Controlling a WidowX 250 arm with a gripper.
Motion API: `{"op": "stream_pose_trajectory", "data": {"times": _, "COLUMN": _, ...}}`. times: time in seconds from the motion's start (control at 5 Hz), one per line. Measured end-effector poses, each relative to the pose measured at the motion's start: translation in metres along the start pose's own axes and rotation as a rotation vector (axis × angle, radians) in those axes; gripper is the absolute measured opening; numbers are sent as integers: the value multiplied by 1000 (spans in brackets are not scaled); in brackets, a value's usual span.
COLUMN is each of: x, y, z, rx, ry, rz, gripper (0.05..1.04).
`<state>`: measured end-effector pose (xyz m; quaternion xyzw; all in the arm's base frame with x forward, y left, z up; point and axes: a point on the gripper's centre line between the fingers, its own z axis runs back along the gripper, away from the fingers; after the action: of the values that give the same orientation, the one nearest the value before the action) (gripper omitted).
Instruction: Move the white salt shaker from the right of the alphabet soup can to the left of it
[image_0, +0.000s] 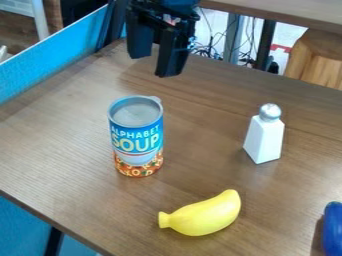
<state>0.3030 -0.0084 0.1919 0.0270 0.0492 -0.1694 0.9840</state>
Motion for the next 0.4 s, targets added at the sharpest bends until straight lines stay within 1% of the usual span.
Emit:
{"op": "stream_pose_trajectory", "data": {"times": 0.2, "x": 1, "y": -1, "z": -9, "rx": -10, "ry": 30, "rz": -4, "gripper": 999}}
{"op": "stream_pose_trajectory", "data": {"times": 0.4, "x": 10, "y": -13, "z": -10, "rx": -5, "ry": 4, "rz": -84, "gripper": 999}}
